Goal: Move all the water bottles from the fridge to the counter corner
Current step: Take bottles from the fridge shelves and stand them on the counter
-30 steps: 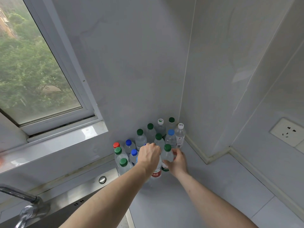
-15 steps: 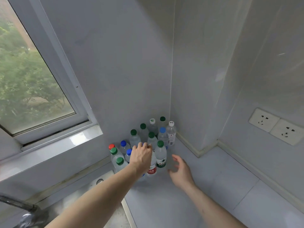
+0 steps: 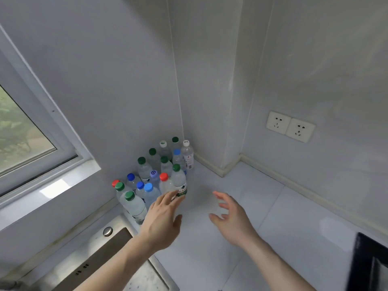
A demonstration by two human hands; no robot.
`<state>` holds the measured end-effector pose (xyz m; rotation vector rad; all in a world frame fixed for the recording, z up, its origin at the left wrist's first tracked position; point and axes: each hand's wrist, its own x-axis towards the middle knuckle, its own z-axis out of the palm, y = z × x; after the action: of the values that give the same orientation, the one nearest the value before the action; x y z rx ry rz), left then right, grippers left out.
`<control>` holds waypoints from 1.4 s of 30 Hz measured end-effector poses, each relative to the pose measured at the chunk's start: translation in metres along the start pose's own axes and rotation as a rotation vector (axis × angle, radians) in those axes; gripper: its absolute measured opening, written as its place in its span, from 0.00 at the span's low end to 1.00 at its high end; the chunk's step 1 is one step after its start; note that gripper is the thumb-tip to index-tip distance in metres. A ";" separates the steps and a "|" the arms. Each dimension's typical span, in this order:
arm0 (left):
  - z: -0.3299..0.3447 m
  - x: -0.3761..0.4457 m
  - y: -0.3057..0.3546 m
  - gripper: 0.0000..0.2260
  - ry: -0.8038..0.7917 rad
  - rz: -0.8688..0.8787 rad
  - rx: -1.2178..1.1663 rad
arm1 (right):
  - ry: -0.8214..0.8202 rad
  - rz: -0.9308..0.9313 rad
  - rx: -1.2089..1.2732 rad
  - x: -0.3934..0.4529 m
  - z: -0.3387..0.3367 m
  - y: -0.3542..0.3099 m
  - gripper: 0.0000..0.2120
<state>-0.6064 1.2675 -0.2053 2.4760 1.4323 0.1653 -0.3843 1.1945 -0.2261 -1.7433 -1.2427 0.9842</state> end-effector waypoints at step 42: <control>0.023 -0.307 0.441 0.23 -0.297 1.305 -0.345 | 1.092 0.420 -0.129 -0.668 -0.144 0.033 0.27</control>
<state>-0.3886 0.7901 -0.0868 2.5352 -0.4335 0.2369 -0.3940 0.5236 -0.0930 -2.1925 -0.2380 0.0373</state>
